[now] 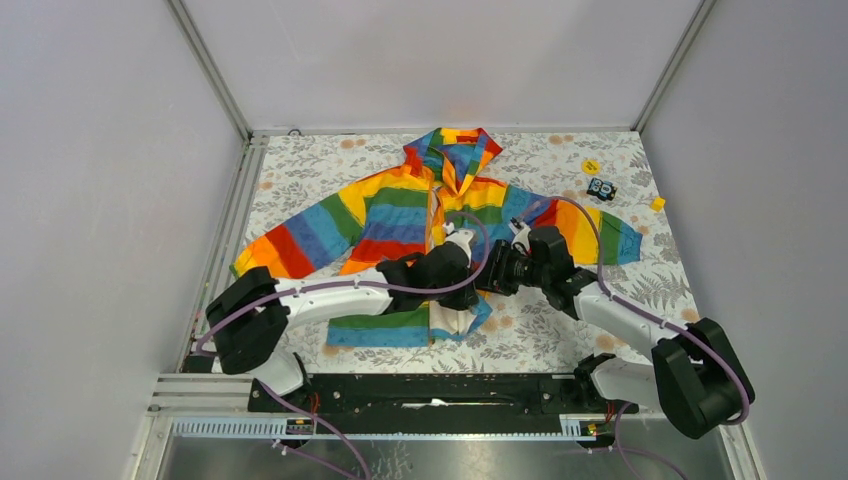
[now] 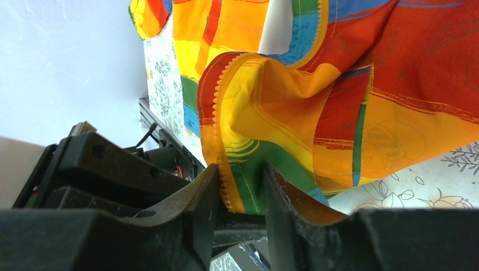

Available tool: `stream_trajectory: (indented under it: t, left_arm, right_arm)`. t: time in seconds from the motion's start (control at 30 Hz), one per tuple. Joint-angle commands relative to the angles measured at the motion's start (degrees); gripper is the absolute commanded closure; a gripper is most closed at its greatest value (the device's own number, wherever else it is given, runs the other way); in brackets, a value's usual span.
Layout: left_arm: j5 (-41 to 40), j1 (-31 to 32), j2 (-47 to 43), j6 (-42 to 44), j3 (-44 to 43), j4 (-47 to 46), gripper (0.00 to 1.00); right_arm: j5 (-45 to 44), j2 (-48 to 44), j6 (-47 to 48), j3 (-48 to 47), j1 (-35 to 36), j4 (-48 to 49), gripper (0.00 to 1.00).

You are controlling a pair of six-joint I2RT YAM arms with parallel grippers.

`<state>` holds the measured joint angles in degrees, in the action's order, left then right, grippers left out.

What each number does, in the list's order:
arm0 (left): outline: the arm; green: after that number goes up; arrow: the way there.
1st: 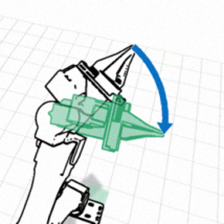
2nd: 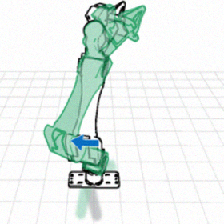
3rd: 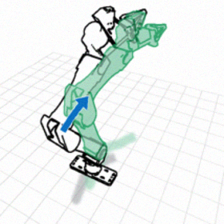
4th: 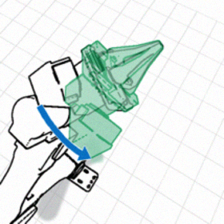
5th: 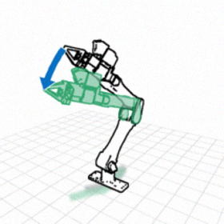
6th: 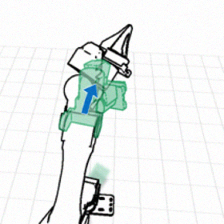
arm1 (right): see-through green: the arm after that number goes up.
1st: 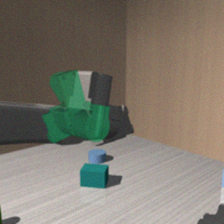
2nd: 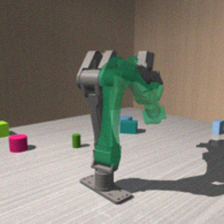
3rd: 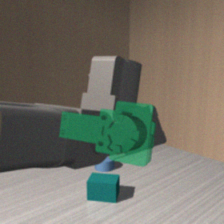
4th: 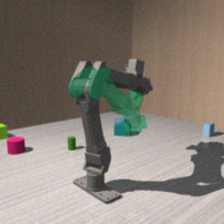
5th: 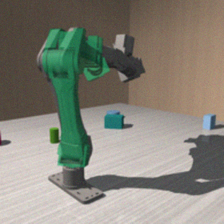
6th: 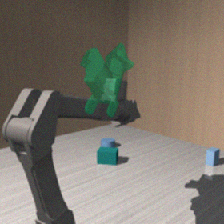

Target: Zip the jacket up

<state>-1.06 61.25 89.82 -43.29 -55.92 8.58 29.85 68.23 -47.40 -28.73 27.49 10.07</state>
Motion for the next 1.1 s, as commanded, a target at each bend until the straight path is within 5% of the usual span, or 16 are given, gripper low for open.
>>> stream_trajectory:
  t: [0.0, 0.2, 0.37, 0.5, 0.73, 1.07]
  left_arm:
    - [-4.04, 1.61, 0.86, 1.17, -4.85, 0.54, 0.99]
    - [-5.4, 1.94, -1.67, 1.17, -3.42, 1.34, 0.83]
    - [-1.78, 0.67, -5.86, 1.76, -0.64, -0.11, 0.39]
    - [10.8, -3.88, -12.63, -0.43, 7.23, -9.5, 0.25]
    - [19.91, -7.02, -16.59, -3.94, 13.56, -20.08, 0.4]
    - [17.65, -6.95, -11.72, -3.95, 11.69, -19.83, 0.64]
  right_arm:
    - [0.13, 0.86, -1.8, 1.39, 0.85, 5.16, 0.66]
    - [-0.23, 1.26, -4.36, 4.24, 0.86, 11.66, 0.99]
    - [10.5, 2.9, -0.79, 4.9, -2.25, 20.25, 1.0]
    - [20.9, 1.91, 2.84, 5.88, -5.92, 25.9, 1.0]
    - [20.92, 0.7, 3.62, 4.97, -5.95, 24.19, 1.0]
    - [19.11, -2.61, -0.39, 4.29, -5.95, 20.34, 1.0]
